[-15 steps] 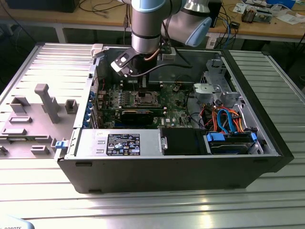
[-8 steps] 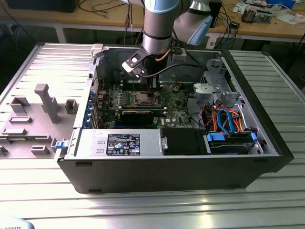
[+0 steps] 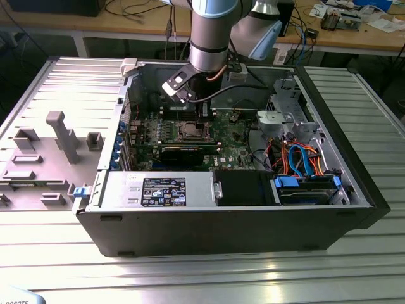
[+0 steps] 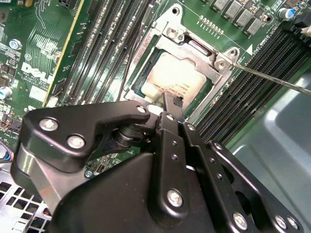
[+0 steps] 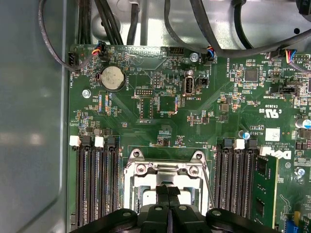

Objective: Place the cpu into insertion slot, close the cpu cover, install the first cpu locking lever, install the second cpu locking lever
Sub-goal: 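Install the first cpu locking lever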

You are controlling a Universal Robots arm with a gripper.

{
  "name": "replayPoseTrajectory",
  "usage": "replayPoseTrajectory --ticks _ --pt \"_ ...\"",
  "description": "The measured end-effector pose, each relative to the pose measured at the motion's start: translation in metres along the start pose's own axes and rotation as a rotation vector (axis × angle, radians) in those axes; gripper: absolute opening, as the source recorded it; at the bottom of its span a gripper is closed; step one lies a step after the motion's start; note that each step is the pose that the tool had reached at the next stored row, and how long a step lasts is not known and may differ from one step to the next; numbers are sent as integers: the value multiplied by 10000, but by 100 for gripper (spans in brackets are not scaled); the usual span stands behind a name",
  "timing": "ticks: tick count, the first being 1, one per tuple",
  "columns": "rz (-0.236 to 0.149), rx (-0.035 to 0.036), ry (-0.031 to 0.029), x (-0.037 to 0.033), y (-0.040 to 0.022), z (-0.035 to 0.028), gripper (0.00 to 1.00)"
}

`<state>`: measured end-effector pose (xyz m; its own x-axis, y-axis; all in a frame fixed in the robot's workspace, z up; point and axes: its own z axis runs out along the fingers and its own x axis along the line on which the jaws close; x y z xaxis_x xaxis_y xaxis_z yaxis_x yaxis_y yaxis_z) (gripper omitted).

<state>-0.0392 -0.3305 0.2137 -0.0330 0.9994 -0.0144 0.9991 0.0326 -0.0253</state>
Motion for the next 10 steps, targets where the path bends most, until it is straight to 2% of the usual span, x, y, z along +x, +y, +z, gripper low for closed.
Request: replayPoseTrajectory --ticks 7,10 --pt "0 0 1 0 1 -19 11" --pt "0 0 0 -1 -1 -101 11"
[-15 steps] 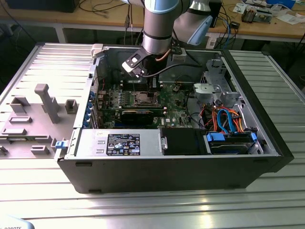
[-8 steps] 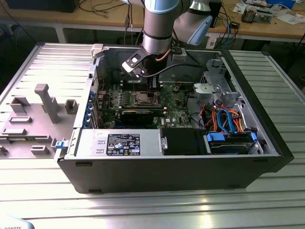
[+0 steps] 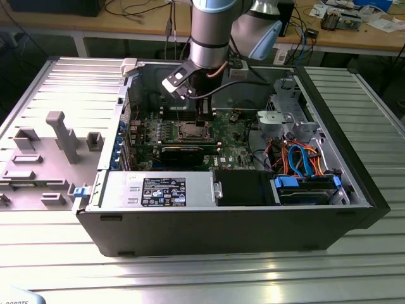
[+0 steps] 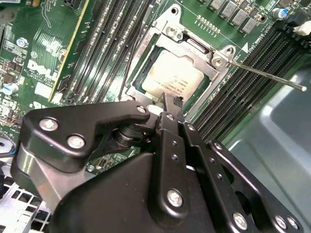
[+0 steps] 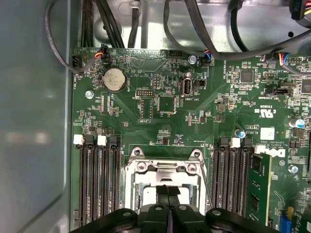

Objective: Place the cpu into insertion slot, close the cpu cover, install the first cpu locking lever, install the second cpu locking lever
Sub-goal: 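Install the first cpu locking lever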

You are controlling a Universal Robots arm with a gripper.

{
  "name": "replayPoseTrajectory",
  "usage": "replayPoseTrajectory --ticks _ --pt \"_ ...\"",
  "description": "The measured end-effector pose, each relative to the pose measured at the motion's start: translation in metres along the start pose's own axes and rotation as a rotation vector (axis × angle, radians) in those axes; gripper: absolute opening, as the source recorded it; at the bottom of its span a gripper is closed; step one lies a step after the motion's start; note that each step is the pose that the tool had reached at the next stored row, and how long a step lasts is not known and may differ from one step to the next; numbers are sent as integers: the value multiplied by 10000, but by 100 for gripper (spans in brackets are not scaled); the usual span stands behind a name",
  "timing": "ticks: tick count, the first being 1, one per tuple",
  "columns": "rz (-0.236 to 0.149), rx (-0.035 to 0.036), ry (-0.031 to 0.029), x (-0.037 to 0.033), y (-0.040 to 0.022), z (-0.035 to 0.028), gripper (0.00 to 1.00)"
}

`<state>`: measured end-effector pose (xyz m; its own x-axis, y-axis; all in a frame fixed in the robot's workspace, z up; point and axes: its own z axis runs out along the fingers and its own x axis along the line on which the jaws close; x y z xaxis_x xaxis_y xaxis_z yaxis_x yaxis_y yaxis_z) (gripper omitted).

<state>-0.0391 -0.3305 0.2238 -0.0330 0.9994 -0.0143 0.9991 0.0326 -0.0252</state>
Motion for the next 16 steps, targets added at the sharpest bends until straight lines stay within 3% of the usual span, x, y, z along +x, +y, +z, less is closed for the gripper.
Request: replayPoseTrajectory --ticks 14,16 --pt "0 0 1 -3 -6 -222 11" --pt "0 0 0 -4 -7 -277 11"
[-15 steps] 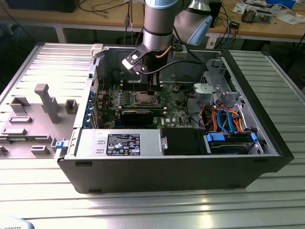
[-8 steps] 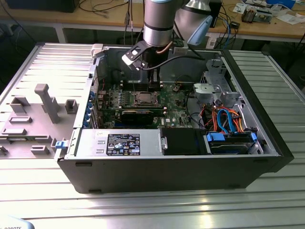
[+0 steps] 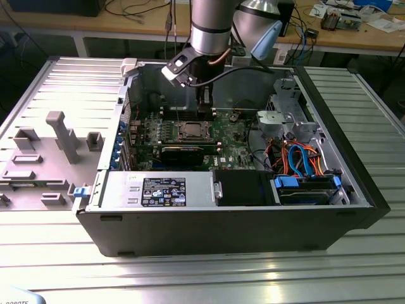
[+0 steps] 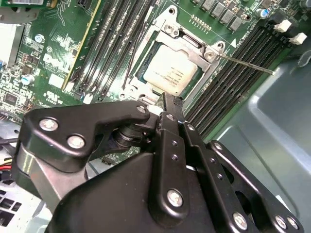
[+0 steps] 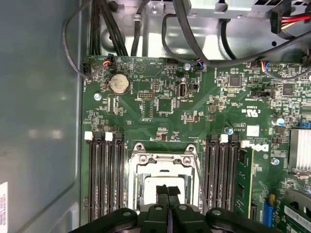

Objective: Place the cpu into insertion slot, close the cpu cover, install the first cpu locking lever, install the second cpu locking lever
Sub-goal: 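Install the first cpu locking lever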

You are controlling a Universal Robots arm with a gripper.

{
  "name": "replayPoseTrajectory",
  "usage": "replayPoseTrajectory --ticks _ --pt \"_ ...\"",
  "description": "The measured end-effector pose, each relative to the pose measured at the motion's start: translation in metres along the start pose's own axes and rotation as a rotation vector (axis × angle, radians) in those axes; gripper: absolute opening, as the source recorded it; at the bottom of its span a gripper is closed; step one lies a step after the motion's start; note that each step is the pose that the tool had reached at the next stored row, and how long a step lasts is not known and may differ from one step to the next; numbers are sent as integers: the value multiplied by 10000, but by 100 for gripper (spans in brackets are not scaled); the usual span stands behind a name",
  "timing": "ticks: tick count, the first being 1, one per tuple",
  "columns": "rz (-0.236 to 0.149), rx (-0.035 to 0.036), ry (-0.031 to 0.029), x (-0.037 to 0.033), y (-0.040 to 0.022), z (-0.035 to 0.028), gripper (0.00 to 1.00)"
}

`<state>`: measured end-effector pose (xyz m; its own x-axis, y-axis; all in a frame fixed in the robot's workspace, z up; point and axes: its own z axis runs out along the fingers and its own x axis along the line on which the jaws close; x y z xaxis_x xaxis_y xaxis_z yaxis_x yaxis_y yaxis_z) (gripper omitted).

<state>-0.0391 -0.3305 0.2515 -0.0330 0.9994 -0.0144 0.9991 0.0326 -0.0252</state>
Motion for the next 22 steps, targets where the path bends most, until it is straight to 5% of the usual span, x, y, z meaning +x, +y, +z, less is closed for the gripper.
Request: replayPoseTrajectory --ticks 5,15,22 --pt "0 0 0 -1 -2 -75 11" --pt "-170 -2 -4 -1 -2 -78 11" --pt "-1772 -25 -45 -1 -2 -78 11"
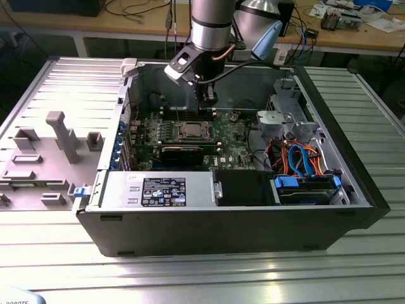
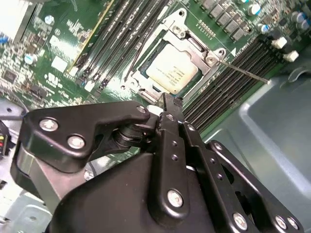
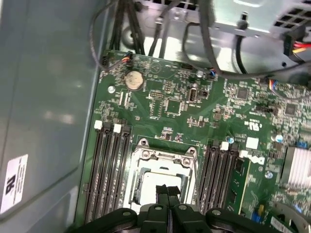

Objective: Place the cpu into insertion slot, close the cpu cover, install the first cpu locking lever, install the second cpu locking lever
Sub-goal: 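Install the first cpu locking lever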

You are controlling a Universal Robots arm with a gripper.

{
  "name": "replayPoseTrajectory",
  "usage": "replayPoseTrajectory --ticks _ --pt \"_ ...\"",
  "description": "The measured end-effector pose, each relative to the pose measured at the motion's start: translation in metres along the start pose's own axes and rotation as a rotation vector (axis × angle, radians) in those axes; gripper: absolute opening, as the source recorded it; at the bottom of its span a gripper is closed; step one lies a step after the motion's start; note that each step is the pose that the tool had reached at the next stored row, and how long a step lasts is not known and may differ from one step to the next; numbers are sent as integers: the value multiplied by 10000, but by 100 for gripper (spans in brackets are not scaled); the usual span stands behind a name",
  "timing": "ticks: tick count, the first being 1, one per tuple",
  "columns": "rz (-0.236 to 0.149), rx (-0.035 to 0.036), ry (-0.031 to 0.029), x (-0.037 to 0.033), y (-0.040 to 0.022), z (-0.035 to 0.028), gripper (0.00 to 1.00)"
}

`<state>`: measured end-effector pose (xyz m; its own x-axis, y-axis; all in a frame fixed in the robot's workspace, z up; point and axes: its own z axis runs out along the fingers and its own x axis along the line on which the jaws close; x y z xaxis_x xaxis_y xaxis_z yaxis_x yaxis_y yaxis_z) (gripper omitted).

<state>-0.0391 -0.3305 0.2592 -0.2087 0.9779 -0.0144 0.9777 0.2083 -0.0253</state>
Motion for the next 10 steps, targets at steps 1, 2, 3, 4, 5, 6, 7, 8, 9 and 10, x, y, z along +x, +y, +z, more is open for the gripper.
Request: replayPoseTrajectory --ticks 1,2,3,4,5,6,7,8,9,10 --pt "-207 -3 -5 0 0 0 11" --pt "-528 -8 -13 0 0 0 11" --pt "-696 -10 -17 0 0 0 11" --pt "-906 -14 -23 0 0 0 11" --pt "-1162 -17 -29 0 0 0 11" --pt "-1342 -20 -34 0 0 0 11" --pt "-1582 -23 -40 0 0 0 11" --pt "-1740 -26 -44 0 0 0 11" --pt "-2072 -30 -52 0 0 0 11" --pt "-2547 -37 -65 0 0 0 11"
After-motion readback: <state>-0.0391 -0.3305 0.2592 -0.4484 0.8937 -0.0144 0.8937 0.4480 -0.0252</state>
